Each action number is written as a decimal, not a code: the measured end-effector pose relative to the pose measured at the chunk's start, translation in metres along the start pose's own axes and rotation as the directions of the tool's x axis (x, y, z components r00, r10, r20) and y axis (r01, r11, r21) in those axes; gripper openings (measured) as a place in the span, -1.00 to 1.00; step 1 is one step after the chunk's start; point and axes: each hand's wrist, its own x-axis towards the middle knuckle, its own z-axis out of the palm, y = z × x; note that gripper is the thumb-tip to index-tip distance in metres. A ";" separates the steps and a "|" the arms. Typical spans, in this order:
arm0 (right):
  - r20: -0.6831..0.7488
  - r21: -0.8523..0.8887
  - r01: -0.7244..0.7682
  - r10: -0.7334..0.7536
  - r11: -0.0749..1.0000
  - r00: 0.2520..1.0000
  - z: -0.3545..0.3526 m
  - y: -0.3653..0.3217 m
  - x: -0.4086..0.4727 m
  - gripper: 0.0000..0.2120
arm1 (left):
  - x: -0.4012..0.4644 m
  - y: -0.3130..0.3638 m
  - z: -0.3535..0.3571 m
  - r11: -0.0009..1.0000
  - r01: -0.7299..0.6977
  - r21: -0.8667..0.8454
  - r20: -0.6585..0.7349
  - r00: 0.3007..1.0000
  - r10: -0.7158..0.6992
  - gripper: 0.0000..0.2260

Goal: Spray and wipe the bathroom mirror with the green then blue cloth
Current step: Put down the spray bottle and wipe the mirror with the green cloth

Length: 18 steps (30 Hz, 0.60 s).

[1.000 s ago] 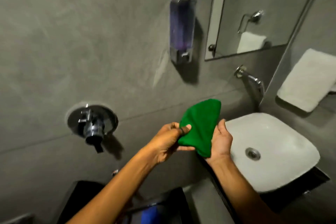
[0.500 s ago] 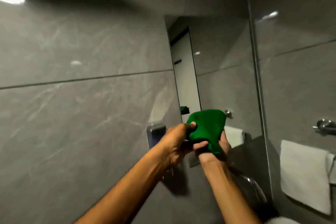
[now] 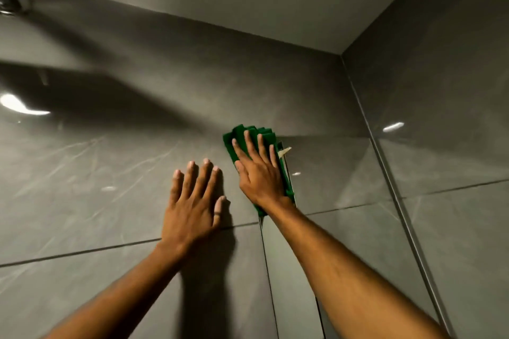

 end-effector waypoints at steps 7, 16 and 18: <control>-0.024 -0.150 0.180 -0.185 0.972 0.982 -0.008 0.064 0.015 -0.49 | -0.010 0.017 0.022 0.991 0.007 0.130 -0.166 0.986 0.014 -0.38; -0.119 -0.109 -0.282 0.269 0.953 0.956 -0.047 0.214 0.026 -0.47 | -0.012 0.023 0.026 0.987 0.010 0.160 -0.198 0.980 0.022 -0.36; -0.125 -0.092 -0.360 0.347 0.929 0.929 -0.059 0.247 0.025 -0.46 | -0.010 0.022 0.028 0.986 0.007 0.166 -0.218 0.976 0.029 -0.36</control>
